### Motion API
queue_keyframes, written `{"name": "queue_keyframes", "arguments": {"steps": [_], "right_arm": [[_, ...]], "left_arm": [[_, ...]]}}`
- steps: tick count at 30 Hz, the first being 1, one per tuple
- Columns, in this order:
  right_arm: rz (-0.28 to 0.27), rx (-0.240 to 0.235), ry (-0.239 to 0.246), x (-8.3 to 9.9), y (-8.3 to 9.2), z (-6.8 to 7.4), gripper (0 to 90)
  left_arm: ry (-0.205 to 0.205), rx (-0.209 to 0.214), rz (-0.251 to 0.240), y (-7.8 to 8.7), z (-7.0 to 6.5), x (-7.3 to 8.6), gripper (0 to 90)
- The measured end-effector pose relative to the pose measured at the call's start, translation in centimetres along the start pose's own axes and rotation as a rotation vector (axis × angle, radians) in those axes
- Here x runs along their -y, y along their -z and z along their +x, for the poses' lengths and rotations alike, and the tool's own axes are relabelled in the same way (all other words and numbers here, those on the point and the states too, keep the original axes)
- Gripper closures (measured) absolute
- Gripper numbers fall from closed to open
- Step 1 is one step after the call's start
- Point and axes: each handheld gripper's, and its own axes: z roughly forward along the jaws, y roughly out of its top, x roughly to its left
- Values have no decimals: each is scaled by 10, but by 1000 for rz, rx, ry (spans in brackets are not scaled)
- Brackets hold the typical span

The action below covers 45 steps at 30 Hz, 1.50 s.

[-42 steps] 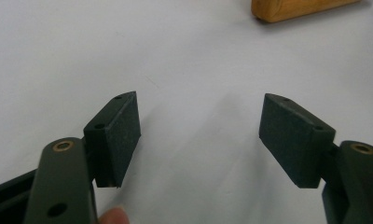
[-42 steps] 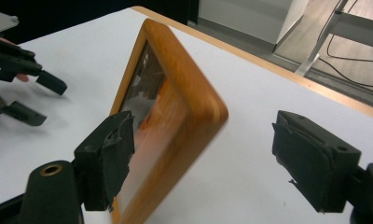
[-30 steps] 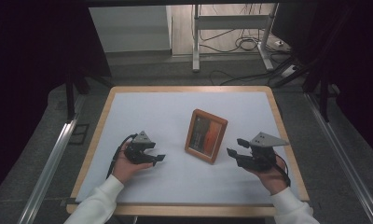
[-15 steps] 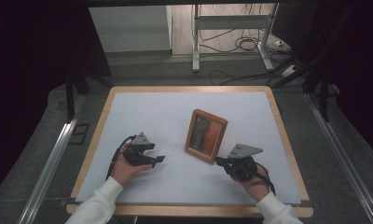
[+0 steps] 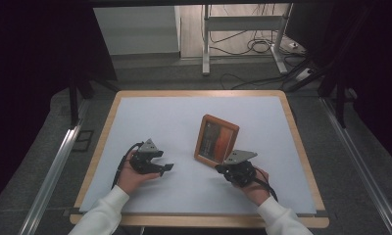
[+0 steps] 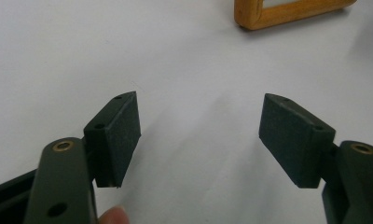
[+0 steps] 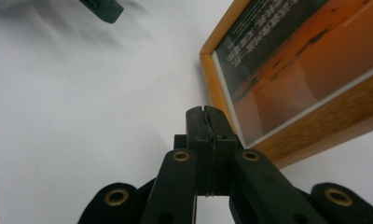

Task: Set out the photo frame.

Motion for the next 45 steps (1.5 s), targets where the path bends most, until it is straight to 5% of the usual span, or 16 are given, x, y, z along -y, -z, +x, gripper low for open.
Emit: {"name": "queue_keyframes", "arguments": {"steps": [20,45], "right_arm": [[46,31,-19,9,-14,-12,900],[47,77,-58,18,-4,-33,900]], "left_arm": [[-7,0,5,0,0,0,289],[-8,0,5,0,0,1,289]]}}
